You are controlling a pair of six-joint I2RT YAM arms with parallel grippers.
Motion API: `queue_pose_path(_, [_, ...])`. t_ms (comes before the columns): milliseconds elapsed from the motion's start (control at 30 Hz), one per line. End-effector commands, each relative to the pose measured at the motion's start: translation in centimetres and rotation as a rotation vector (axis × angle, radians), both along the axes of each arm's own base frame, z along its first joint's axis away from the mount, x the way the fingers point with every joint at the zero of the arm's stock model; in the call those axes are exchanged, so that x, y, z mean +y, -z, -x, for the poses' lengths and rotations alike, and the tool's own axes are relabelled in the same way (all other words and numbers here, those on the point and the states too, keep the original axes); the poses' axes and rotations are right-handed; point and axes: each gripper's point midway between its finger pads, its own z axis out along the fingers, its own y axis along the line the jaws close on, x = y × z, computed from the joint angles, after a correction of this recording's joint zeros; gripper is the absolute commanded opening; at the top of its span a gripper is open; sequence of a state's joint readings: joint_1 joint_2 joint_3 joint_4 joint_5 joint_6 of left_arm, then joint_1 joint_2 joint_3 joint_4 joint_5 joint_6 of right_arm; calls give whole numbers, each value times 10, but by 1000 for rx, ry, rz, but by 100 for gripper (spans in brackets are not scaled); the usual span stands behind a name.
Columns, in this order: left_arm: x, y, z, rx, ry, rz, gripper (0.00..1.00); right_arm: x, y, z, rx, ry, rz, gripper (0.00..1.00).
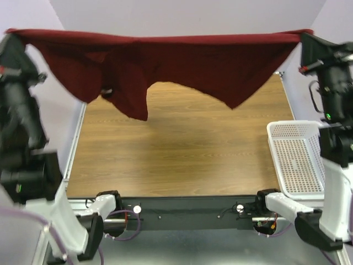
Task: Fold and stack the t-shirts
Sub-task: Flatten the tshirt out
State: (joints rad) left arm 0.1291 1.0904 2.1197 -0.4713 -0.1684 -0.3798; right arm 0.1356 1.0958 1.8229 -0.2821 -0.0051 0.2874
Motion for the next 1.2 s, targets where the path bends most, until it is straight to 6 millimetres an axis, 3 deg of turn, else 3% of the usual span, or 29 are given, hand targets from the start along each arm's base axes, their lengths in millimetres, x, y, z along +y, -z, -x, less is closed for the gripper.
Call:
queue_pose_path(0, [21,-30,72,-139,-189,-22,0,-24,-1,29,-16,118,55,2])
queue_pose_path(67, [25,-31,89,-155,-233,-28,0,-24,0,46,-29,111,56,2])
queue_pose_path(100, [25,-29,95,-158,-239,-30,0,-20,8,44,-12,91,70,2])
queue_pose_path(167, [30,-20,88,-119,-267,-45,0,-18,20,47,17,77,86,2])
queue_pose_path(200, [30,-15,83,-105,-267,-52,0,-18,35,39,56,80,94,2])
queue_pose_path(233, [31,-9,75,-82,-266,-61,0,-19,44,37,77,89,98,2])
queue_pose_path(267, [29,4,53,-31,-247,-83,0,-21,51,36,90,100,97,2])
queue_pose_path(367, [25,35,4,69,-196,-117,0,-25,89,10,190,132,105,2])
queue_pose_path(400, [22,60,-27,138,-157,-128,0,-24,101,1,222,136,111,2])
queue_pose_path(467, [21,95,-70,222,-114,-132,0,-25,137,-23,318,153,111,2])
queue_pose_path(500, [20,131,-105,290,-74,-121,0,-28,150,-31,352,169,110,2])
queue_pose_path(533, [19,151,-122,329,-55,-117,0,-34,167,-46,385,213,105,2])
queue_pose_path(567, [18,163,-137,336,-39,-115,0,-36,197,-58,447,232,116,2])
queue_pose_path(600, [17,213,-169,441,-3,-101,0,-40,215,-67,481,260,120,2])
queue_pose_path(633, [16,230,-185,463,14,-99,0,-41,231,-83,493,275,126,2])
queue_pose_path(667, [13,282,-215,576,56,-88,0,-41,272,-93,562,283,145,2])
queue_pose_path(733, [7,330,-241,675,103,-72,0,-38,321,-117,644,279,161,1])
queue_pose_path(767, [4,352,-253,722,133,-70,0,-36,336,-129,644,279,153,1])
queue_pose_path(800, [-1,395,-274,804,169,-64,0,-37,368,-134,696,285,159,1])
queue_pose_path(867, [-12,431,-290,862,237,-50,0,-38,409,-155,734,312,158,1])
queue_pose_path(900, [-12,465,-302,930,251,-30,0,-40,428,-159,760,321,167,1])
queue_pose_path(967, [-18,489,-313,974,285,-17,0,-40,445,-174,763,323,187,1])
queue_pose_path(1000, [-17,504,-323,1000,293,-6,0,-39,472,-181,816,322,209,1])
queue_pose_path(1067, [-20,513,-332,1013,313,3,0,-42,476,-197,815,328,230,1])
queue_pose_path(1100, [-21,514,-341,1010,323,8,0,-43,496,-202,856,331,247,1])
queue_pose_path(1167, [-24,513,-351,1002,330,3,0,-45,496,-218,846,333,263,1])
